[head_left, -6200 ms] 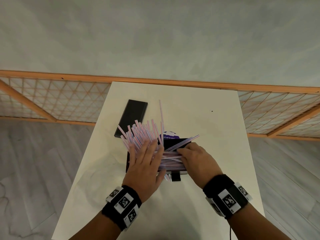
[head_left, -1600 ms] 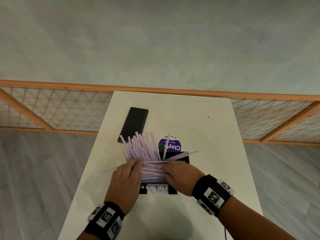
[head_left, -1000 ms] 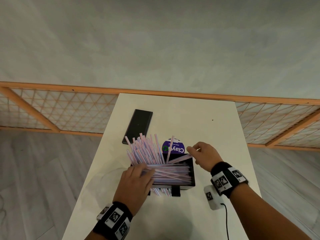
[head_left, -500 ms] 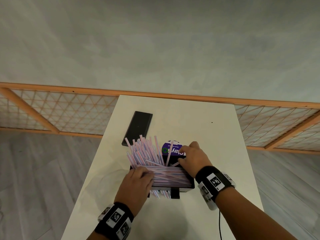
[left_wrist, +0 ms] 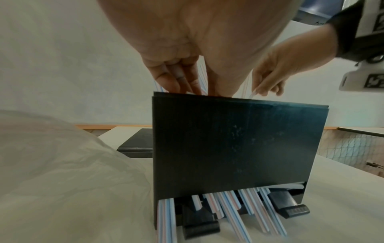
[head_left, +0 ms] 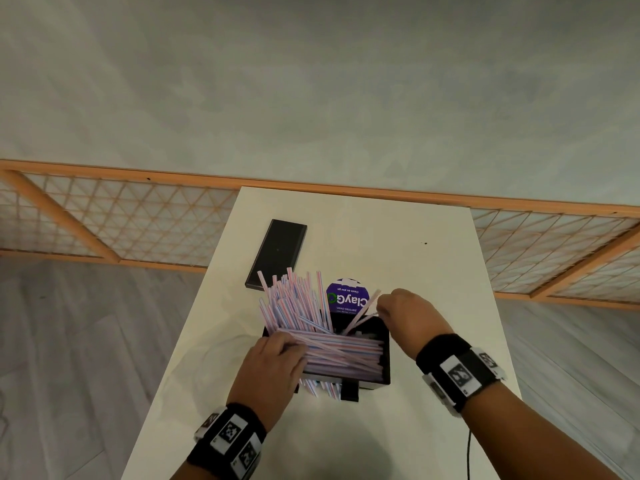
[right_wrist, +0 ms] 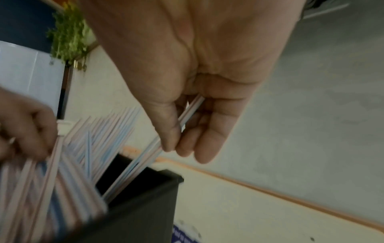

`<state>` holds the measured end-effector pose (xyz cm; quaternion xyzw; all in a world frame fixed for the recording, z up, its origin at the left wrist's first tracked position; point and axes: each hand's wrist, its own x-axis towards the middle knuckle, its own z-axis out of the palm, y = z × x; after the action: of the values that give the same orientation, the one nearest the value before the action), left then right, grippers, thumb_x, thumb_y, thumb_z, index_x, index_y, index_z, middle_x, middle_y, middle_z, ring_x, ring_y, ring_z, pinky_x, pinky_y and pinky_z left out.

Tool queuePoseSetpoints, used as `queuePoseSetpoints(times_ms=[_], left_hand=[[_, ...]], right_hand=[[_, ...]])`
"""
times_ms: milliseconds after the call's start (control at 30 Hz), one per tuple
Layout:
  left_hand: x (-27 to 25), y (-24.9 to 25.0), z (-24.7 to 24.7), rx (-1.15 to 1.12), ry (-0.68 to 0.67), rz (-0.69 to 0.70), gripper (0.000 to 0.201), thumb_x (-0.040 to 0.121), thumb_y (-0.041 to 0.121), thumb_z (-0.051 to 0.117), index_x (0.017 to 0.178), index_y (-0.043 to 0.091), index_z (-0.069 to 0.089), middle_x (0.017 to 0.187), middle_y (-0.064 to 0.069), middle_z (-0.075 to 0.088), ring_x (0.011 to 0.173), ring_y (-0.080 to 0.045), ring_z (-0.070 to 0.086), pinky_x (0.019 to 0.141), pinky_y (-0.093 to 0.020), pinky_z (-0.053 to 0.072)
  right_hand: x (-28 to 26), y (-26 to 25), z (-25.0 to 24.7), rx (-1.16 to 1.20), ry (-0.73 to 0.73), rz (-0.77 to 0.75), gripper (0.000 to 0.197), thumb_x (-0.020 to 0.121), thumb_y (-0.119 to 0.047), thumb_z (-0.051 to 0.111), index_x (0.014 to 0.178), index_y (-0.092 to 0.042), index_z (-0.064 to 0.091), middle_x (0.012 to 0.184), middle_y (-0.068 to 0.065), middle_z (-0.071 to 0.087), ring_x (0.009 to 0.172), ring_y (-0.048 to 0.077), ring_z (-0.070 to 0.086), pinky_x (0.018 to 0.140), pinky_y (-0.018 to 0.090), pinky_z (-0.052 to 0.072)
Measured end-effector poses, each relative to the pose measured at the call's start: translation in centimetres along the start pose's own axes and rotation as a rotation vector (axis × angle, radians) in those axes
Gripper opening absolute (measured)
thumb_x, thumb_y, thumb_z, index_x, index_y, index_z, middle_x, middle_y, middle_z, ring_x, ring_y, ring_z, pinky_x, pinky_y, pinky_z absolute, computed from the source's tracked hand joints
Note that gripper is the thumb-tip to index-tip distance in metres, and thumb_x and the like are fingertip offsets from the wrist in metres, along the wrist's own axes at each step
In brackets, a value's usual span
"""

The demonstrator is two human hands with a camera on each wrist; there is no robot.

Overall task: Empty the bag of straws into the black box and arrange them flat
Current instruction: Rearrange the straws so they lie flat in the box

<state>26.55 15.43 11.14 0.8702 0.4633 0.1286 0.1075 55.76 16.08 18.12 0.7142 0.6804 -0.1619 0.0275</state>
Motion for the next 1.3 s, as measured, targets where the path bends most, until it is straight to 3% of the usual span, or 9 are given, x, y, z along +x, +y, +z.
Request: queuePoseSetpoints(times_ms=[267, 467, 633, 767, 900, 1000, 1100, 1200, 1300], left_hand=[[0.3, -0.5, -0.5, -0.042, -0.005, -0.043, 0.032, 0.095, 0.044, 0.051, 0.113, 0.027, 0.072, 0.112, 0.010, 0.058, 0.093, -0.017, 0.059, 0.080, -0.033, 0.052], [-0.2, -0.9, -1.9, -0.127, -0.021, -0.171, 0.039, 0.096, 0.044, 0.056, 0.131, 0.026, 0.062, 0.126, 0.006, 0.057, 0.109, -0.018, 0.056, 0.094, -0.035, 0.051], [-0.5, -0.4, -3.2, -0.301, 0.087, -0.296, 0.047, 0.097, 0.022, 0.062, 0.142, 0.023, 0.047, 0.127, 0.006, 0.056, 0.113, -0.014, 0.053, 0.101, -0.037, 0.050], [-0.8, 0.2, -3.3, -0.323, 0.176, -0.326, 0.050, 0.098, 0.018, 0.057, 0.146, 0.019, 0.046, 0.136, 0.002, 0.054, 0.122, -0.011, 0.049, 0.106, -0.031, 0.044], [-0.8, 0.7, -2.8, -0.185, 0.098, -0.121, 0.046, 0.096, 0.034, 0.052, 0.142, 0.025, 0.055, 0.139, 0.004, 0.054, 0.126, -0.017, 0.050, 0.105, -0.037, 0.045], [-0.6, 0.9, -1.7, -0.046, 0.006, 0.050, 0.037, 0.098, 0.037, 0.054, 0.133, 0.030, 0.063, 0.136, 0.006, 0.058, 0.124, -0.019, 0.054, 0.104, -0.039, 0.045], [-0.5, 1.2, -0.7, 0.046, -0.052, 0.147, 0.027, 0.093, 0.031, 0.057, 0.117, 0.032, 0.070, 0.124, 0.009, 0.062, 0.112, -0.019, 0.059, 0.095, -0.037, 0.052], [-0.4, 1.2, -0.4, 0.025, -0.090, 0.135, 0.024, 0.091, 0.026, 0.060, 0.112, 0.032, 0.070, 0.119, 0.011, 0.062, 0.108, -0.018, 0.057, 0.089, -0.036, 0.055], [-0.3, 1.2, -0.5, -0.005, -0.095, 0.119, 0.027, 0.095, 0.029, 0.051, 0.114, 0.031, 0.069, 0.121, 0.012, 0.062, 0.110, -0.018, 0.057, 0.092, -0.036, 0.055]], right_hand=[[-6.2, 3.0, -6.7, 0.162, 0.298, 0.040, 0.007, 0.092, -0.030, 0.071, 0.095, -0.034, 0.075, 0.086, -0.009, 0.069, 0.082, 0.019, 0.067, 0.072, 0.040, 0.055], [-9.5, 2.6, -8.2, 0.397, 0.482, 0.008, 0.016, 0.091, -0.022, 0.073, 0.102, -0.033, 0.078, 0.086, -0.016, 0.069, 0.076, 0.007, 0.061, 0.067, 0.010, 0.042], [-7.5, 0.6, -3.1, 0.395, 0.291, -0.106, 0.020, 0.090, -0.024, 0.074, 0.102, -0.040, 0.076, 0.085, -0.023, 0.065, 0.076, -0.001, 0.057, 0.071, 0.017, 0.043], [-4.8, -1.6, 1.8, 0.325, 0.111, -0.164, 0.019, 0.093, -0.035, 0.063, 0.107, -0.038, 0.075, 0.102, -0.016, 0.072, 0.096, 0.009, 0.064, 0.083, 0.032, 0.053], [-3.5, -3.5, 4.2, 0.356, 0.087, -0.199, 0.042, 0.090, -0.057, 0.053, 0.119, -0.034, 0.073, 0.107, -0.011, 0.065, 0.098, 0.013, 0.061, 0.088, 0.034, 0.052], [-2.2, -5.1, 3.6, 0.429, 0.159, -0.175, 0.043, 0.092, -0.050, 0.063, 0.129, -0.029, 0.065, 0.113, -0.008, 0.061, 0.101, 0.011, 0.057, 0.091, 0.027, 0.049], [1.0, -6.3, 3.9, 0.557, 0.071, -0.060, 0.056, 0.088, -0.055, 0.065, 0.136, -0.029, 0.057, 0.121, -0.008, 0.058, 0.105, 0.007, 0.056, 0.095, 0.025, 0.049], [3.7, -7.1, 4.4, 0.563, -0.029, -0.023, 0.051, 0.082, -0.063, 0.065, 0.122, -0.032, 0.060, 0.109, -0.009, 0.063, 0.094, 0.005, 0.061, 0.084, 0.030, 0.056], [4.6, -8.3, 3.8, 0.505, -0.014, -0.031, 0.025, 0.088, -0.047, 0.069, 0.087, -0.027, 0.055, 0.091, -0.003, 0.058, 0.078, 0.013, 0.056, 0.066, 0.028, 0.043]])
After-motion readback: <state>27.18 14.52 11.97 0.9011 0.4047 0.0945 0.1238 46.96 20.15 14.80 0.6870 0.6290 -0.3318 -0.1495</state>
